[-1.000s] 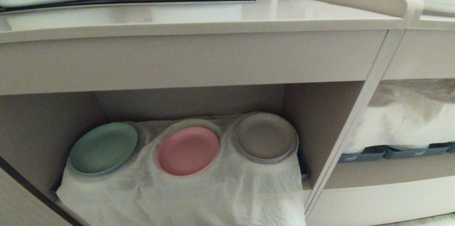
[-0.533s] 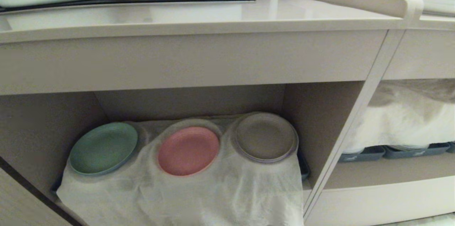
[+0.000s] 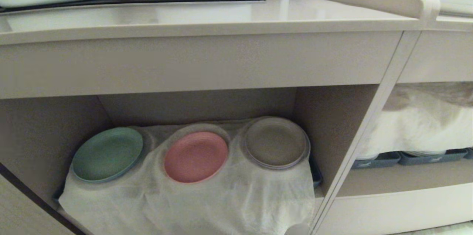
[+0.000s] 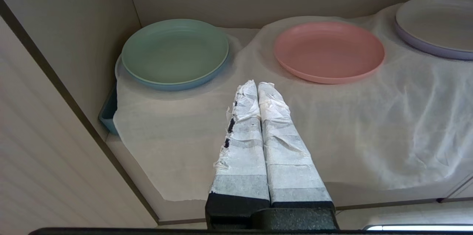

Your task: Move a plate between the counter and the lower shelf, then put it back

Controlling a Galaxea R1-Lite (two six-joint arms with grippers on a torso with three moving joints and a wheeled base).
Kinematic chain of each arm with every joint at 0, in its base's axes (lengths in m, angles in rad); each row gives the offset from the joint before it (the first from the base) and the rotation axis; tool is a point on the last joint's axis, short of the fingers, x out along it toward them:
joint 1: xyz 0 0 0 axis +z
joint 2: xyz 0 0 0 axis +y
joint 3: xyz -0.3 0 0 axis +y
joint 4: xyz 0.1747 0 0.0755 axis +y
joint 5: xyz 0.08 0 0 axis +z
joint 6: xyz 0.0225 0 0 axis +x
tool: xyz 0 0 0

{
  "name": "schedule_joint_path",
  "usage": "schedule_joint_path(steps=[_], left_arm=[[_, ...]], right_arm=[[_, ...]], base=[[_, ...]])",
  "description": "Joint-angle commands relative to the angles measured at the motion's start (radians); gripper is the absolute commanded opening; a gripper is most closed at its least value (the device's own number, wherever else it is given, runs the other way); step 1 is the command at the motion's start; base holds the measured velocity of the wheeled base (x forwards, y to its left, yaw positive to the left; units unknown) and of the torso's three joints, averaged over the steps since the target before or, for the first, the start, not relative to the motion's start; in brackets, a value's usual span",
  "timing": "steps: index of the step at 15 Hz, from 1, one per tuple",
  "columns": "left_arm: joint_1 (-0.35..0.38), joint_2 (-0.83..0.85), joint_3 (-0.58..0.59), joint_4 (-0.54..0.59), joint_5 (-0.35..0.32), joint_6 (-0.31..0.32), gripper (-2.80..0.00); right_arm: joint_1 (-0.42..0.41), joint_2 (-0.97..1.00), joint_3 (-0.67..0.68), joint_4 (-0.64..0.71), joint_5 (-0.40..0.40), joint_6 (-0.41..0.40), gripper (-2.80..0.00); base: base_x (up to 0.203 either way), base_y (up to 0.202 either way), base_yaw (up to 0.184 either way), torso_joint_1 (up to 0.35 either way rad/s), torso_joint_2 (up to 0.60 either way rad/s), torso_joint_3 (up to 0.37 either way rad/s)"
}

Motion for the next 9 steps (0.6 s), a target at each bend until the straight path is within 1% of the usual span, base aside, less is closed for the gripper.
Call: schedule_joint_path(steps=[1,9], left_arm=[[0.000,-0.001,0.000,0.000,0.000,0.000,-2.80],[0.001,-0.001,0.000,0.000,0.000,0.000,-2.80]], right_arm=[[0.000,0.001,0.000,-0.001,-0.001,0.001,-2.80],[0.000,0.001,0.000,0.001,-0.004,-0.001,-2.80]], base=[[0.000,0.000,0.000,0.000,0.00,0.000],[0.000,0.000,0.000,0.000,0.00,0.000]])
